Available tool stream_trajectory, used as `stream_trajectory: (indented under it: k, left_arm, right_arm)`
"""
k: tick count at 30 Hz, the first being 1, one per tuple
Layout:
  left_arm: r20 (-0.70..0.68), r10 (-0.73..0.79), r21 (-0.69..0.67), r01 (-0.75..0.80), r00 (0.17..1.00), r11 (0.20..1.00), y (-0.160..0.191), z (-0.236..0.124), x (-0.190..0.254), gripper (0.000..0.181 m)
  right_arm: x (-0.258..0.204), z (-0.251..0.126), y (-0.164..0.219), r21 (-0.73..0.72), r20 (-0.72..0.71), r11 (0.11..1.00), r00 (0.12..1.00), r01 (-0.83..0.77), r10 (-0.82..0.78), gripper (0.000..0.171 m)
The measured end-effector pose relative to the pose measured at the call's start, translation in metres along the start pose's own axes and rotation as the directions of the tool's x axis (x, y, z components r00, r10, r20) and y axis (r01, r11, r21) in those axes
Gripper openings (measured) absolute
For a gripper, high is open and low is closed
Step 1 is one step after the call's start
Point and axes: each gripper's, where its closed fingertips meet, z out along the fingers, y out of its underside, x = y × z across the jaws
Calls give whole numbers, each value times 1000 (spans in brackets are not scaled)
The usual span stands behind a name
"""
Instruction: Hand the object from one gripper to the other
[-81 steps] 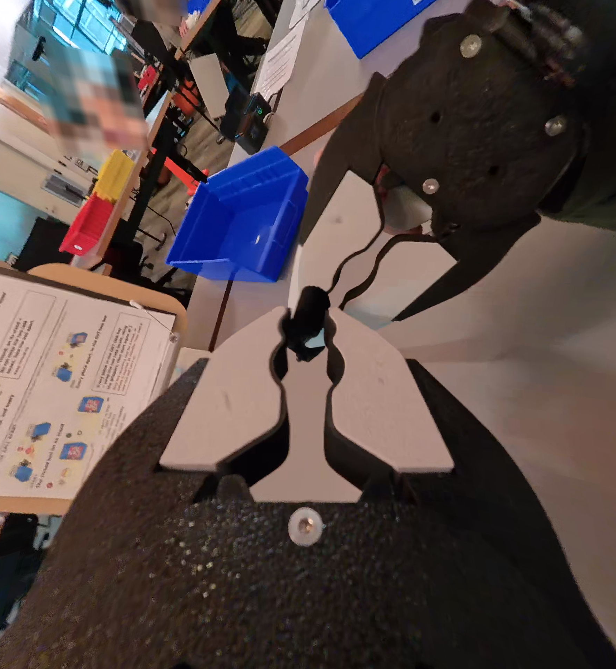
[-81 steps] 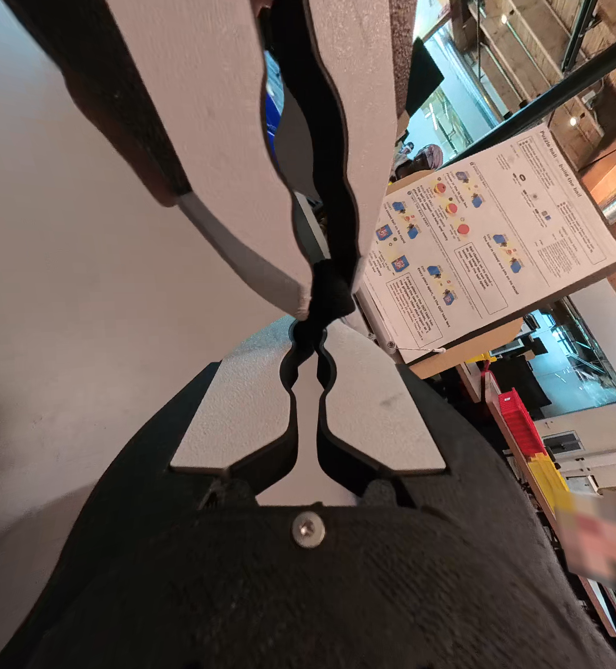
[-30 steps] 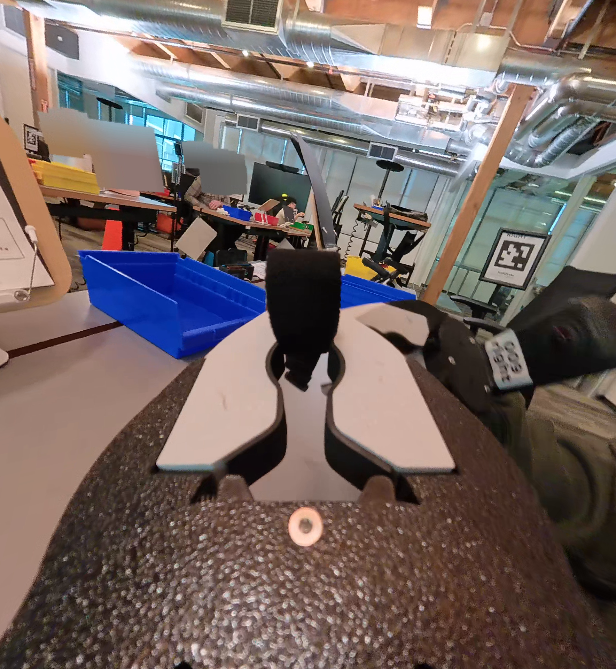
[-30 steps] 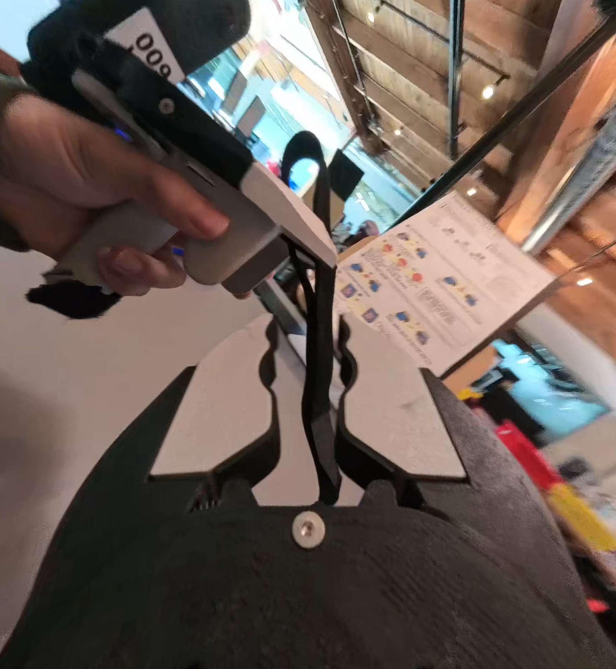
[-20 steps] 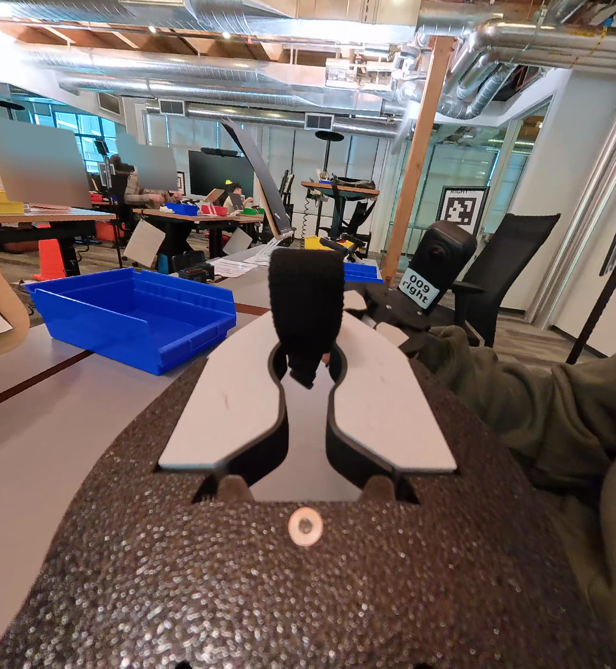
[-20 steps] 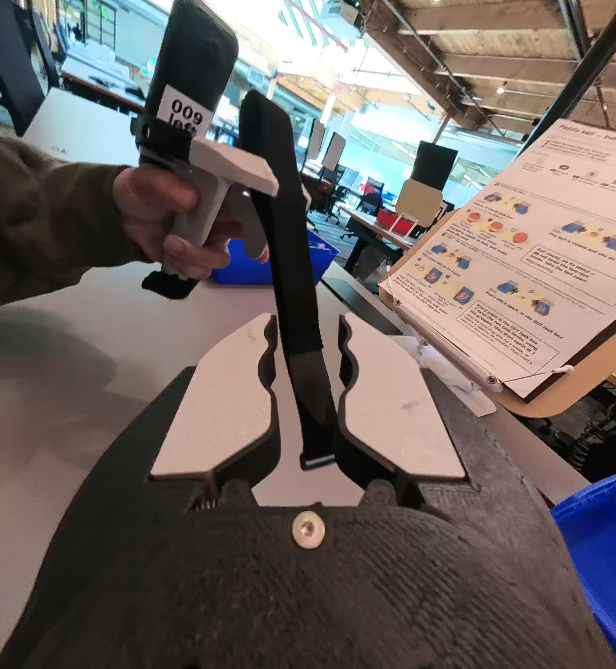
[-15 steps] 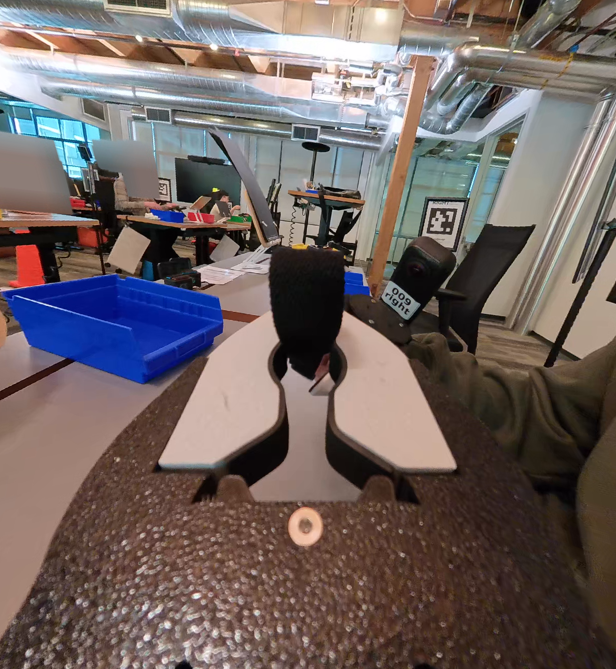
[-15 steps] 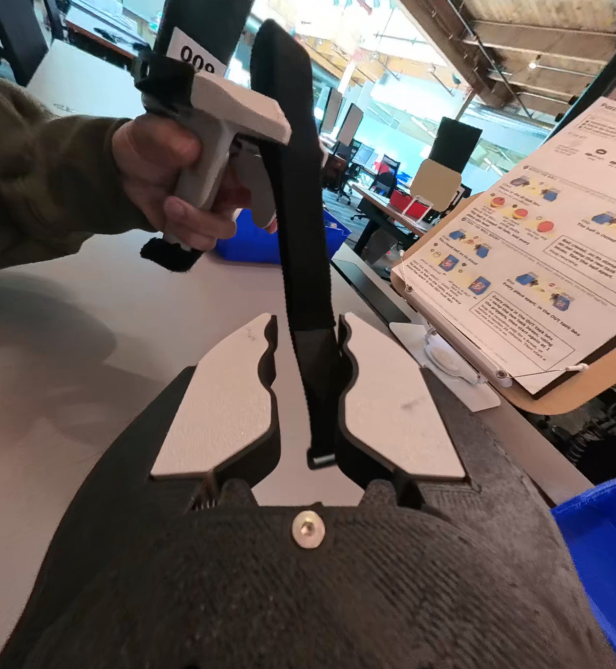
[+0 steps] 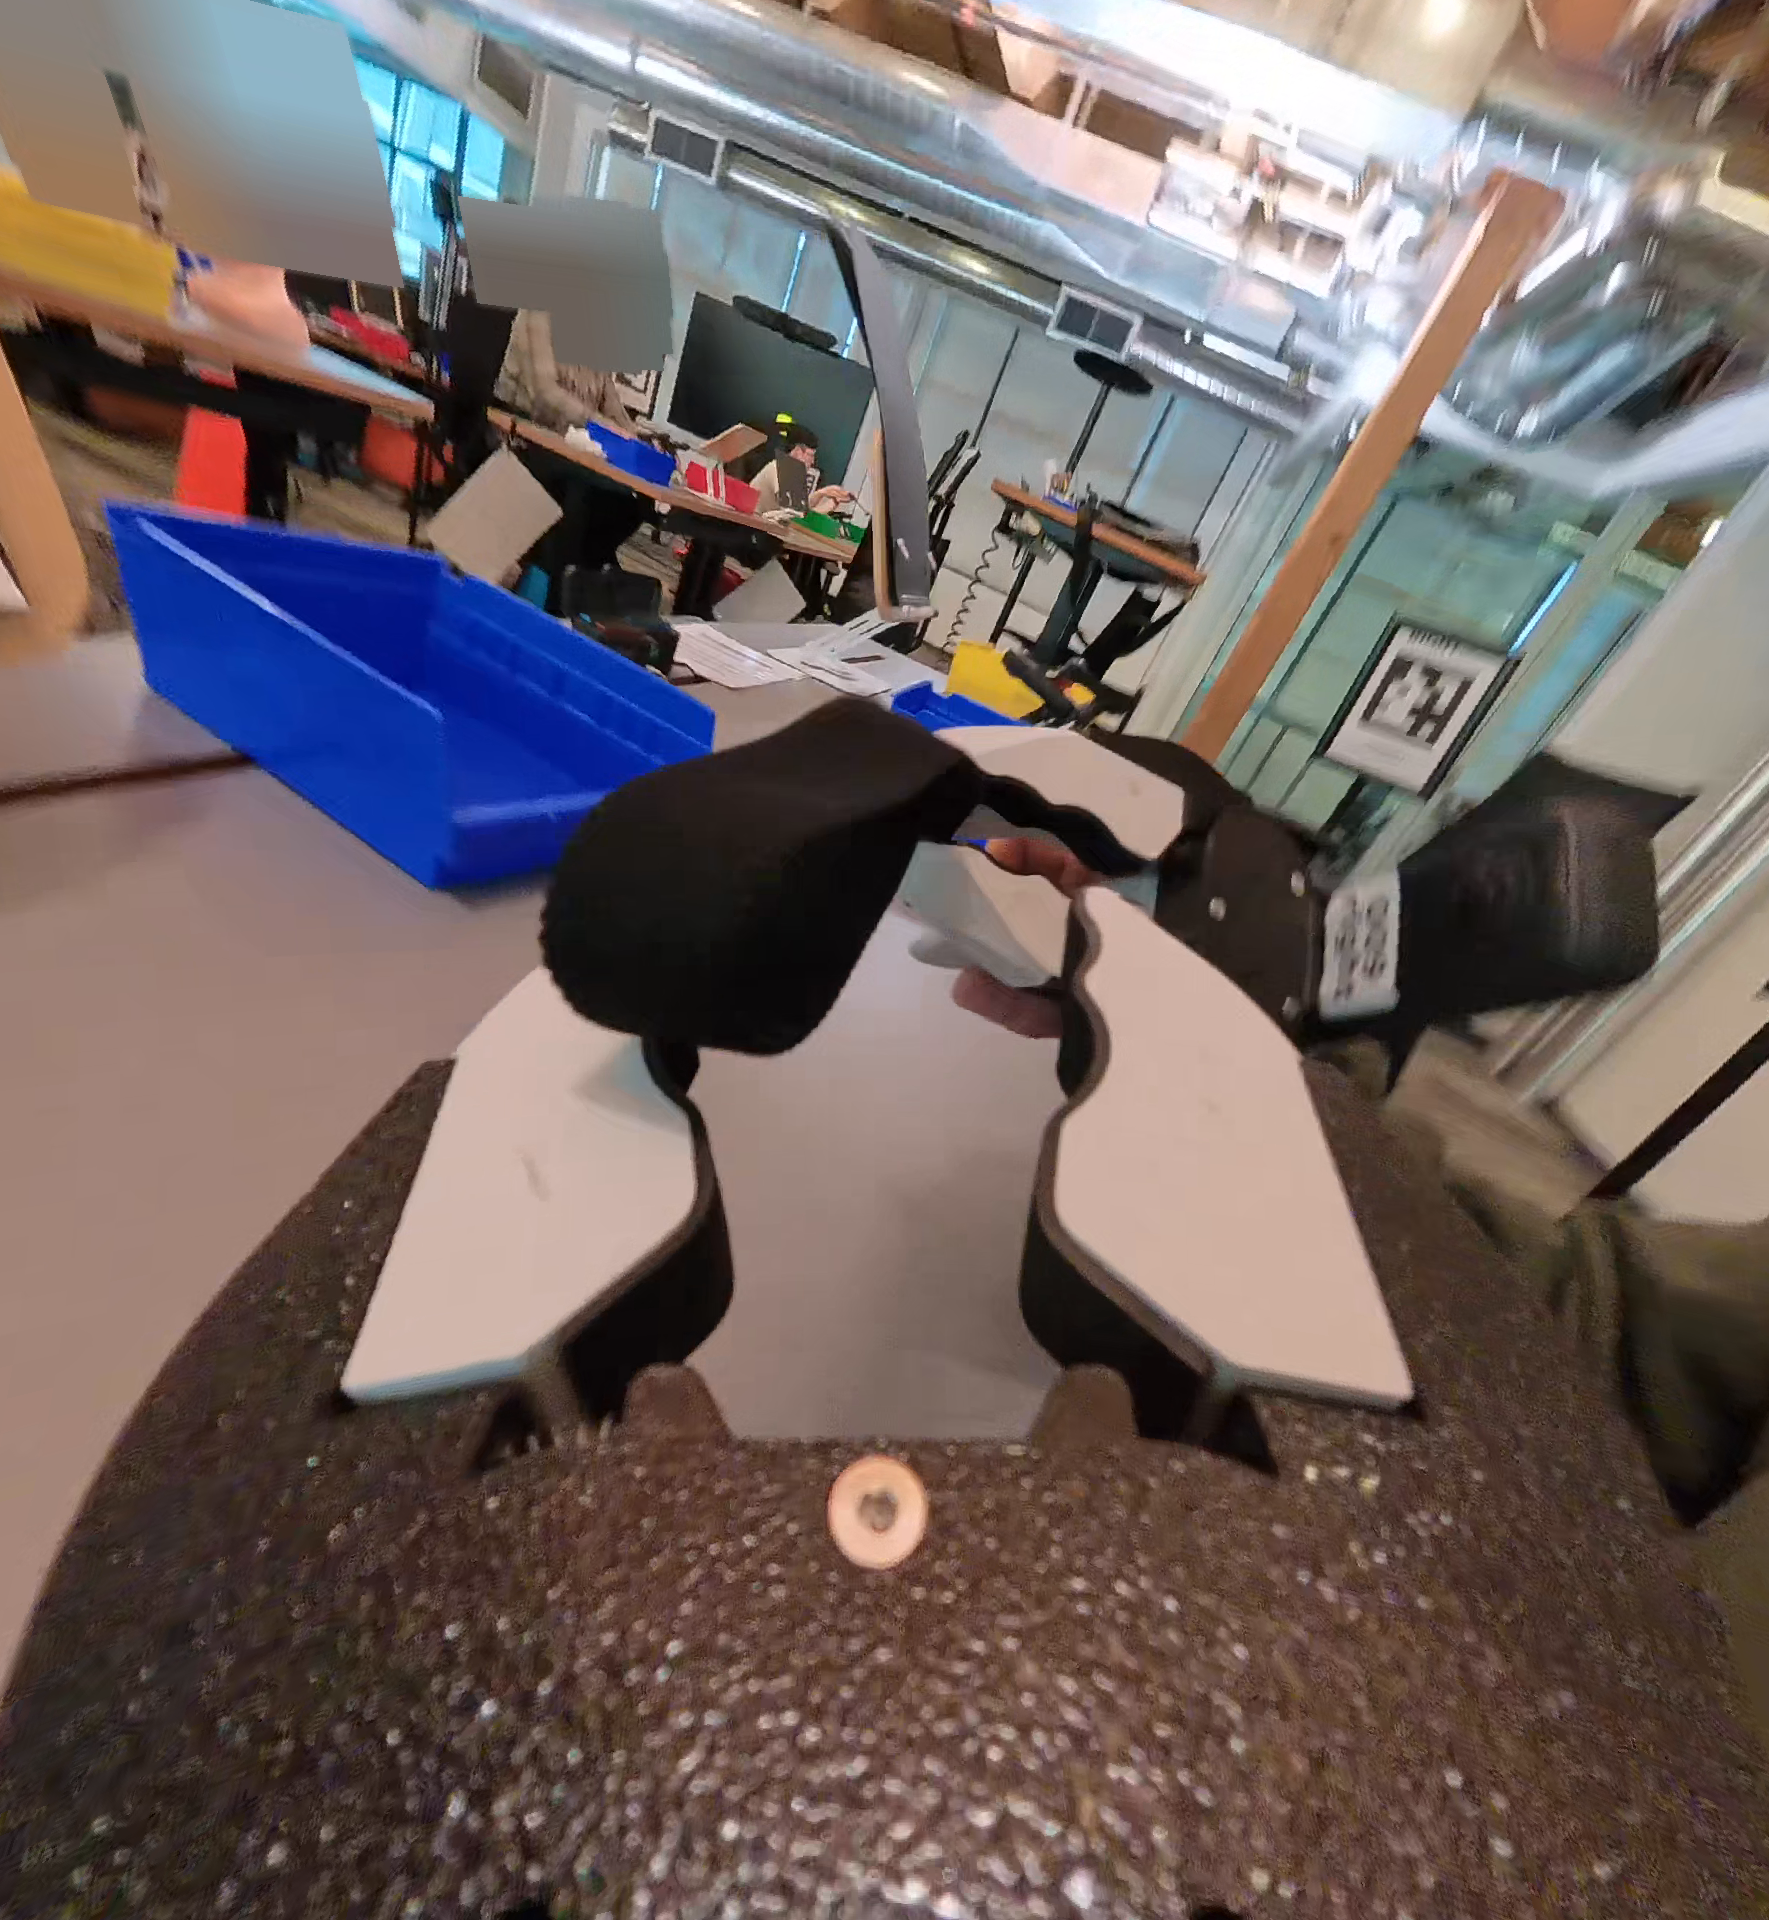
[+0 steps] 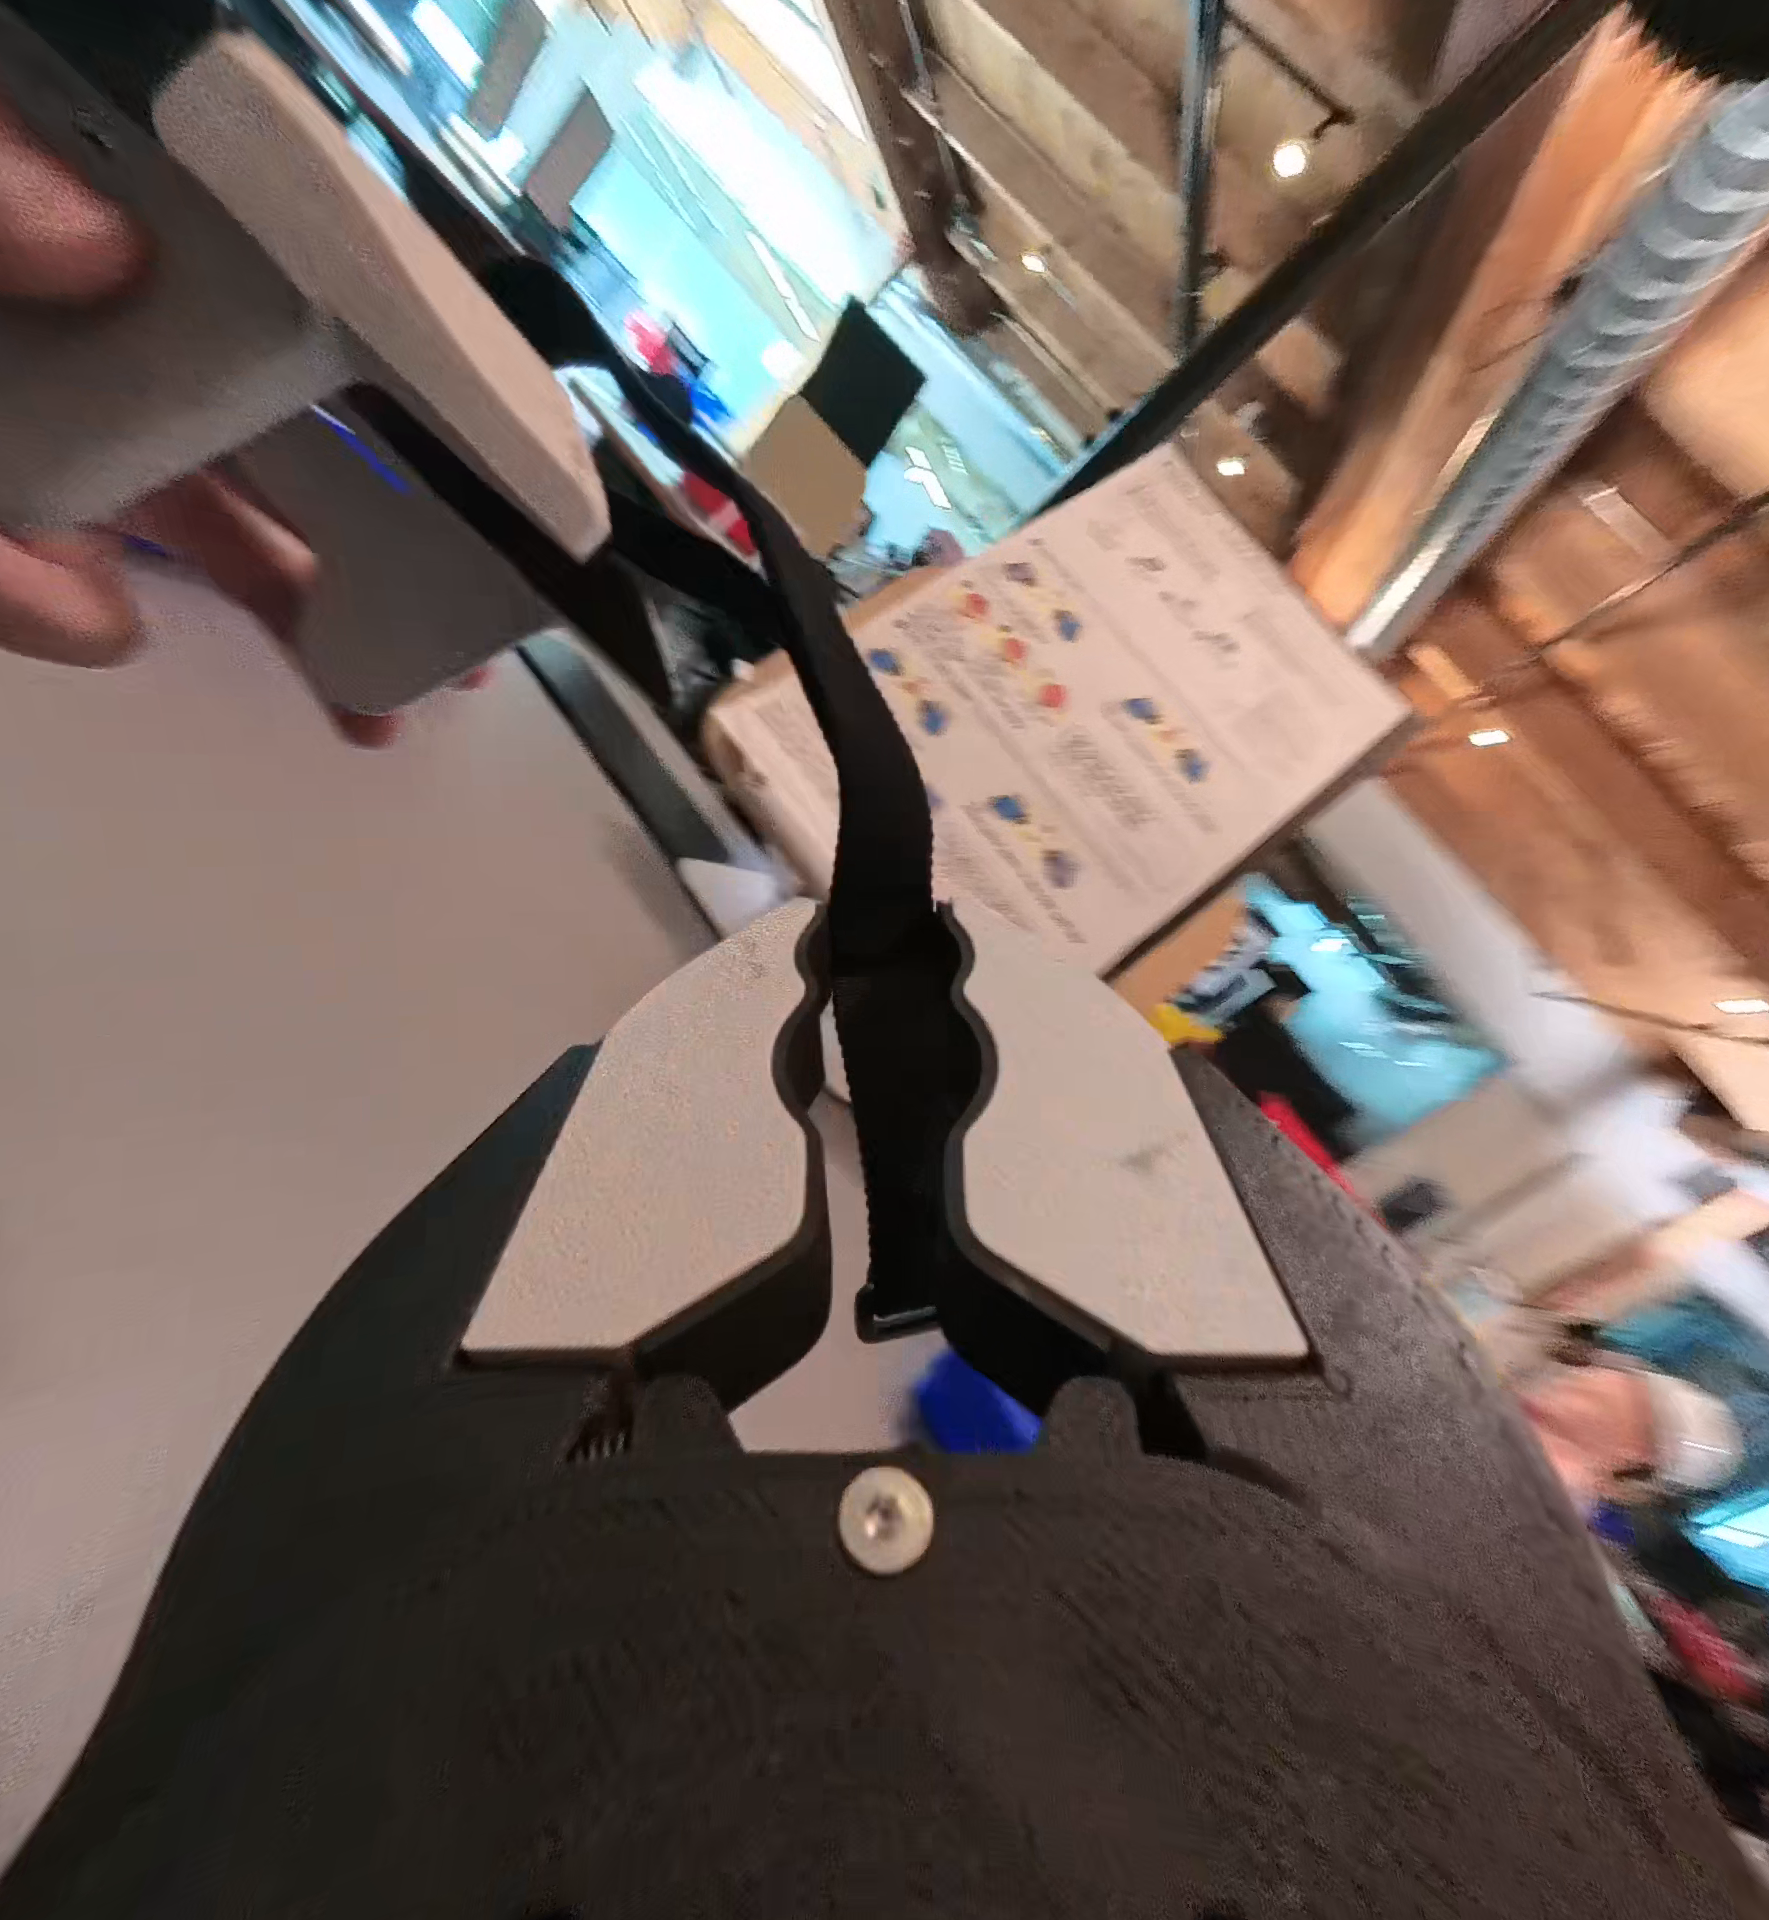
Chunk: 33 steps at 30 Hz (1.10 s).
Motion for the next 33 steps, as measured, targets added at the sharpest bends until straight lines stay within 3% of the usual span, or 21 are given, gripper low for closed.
stream_trajectory:
  k: [1,5,7,10,13,17,23,28,31,33]
  left_arm:
    - [0,-85,9,85,996,996,3,4,0,66]
    - [-131,-395,34,403,909,915,2,15,12,62]
    - [-180,-453,39,467,873,884,-2,18,16,57]
    - [-63,-430,61,433,901,899,1,21,-1,33]
    - [-38,-446,83,448,894,890,0,19,-9,9]
    - [-8,-470,85,469,883,879,5,17,-17,36]
    - [-26,-469,60,470,883,881,11,19,-16,43]
    - [-99,-429,109,438,898,892,1,16,-12,8]
    - [-103,-359,116,370,927,922,-1,12,-13,5]
    - [-124,-324,116,338,938,934,-6,7,-12,5]
  right_arm:
    - [2,1,0,-17,-48,997,996,71,-72,20]
    - [-1,4,1,-78,-137,966,957,248,-257,18]
    - [-3,5,1,-102,-151,944,933,314,-327,18]
    - [-10,7,-2,-90,-147,935,924,343,-353,18]
    - [-12,7,-7,-64,-152,939,927,338,-344,17]
    - [-12,7,-9,-64,-172,940,924,336,-342,16]
    - [-17,9,-12,-64,-171,942,927,329,-335,18]
    - [-35,13,-12,-11,-91,962,958,271,-271,6]
    - [-41,12,-15,47,-15,988,989,146,-145,21]
    - [-48,8,-25,130,133,990,990,-54,37,38]
